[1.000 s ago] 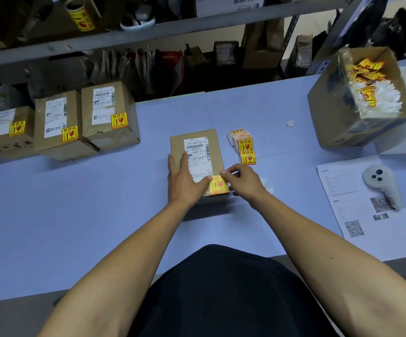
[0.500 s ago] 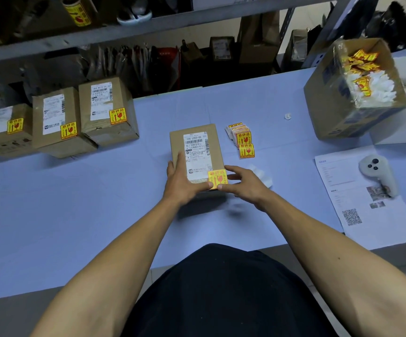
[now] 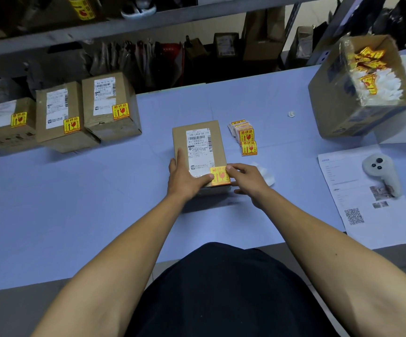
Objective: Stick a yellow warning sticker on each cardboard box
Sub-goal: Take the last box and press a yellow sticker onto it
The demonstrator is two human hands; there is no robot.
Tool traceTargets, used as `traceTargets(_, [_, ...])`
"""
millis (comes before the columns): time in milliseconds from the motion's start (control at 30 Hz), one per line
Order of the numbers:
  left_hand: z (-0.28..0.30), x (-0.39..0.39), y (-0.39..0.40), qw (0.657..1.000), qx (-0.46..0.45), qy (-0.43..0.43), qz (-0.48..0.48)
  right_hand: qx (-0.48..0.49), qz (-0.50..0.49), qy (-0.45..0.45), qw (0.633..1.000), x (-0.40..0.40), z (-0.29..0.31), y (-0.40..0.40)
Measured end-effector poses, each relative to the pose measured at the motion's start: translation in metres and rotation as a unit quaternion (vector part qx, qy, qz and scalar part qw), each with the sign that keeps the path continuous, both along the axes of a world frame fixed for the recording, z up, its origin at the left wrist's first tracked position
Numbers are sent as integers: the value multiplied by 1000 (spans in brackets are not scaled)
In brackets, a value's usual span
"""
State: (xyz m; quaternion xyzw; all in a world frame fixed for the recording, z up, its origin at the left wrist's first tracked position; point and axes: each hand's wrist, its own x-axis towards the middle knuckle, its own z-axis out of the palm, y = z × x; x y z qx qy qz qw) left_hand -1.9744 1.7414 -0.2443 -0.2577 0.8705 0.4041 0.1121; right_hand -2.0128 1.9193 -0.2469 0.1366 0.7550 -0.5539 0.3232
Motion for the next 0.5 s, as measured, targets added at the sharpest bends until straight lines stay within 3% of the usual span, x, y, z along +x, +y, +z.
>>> traceTargets(500, [13,2,-6,999,50,11,20,52,63,16,997,-3,2,1])
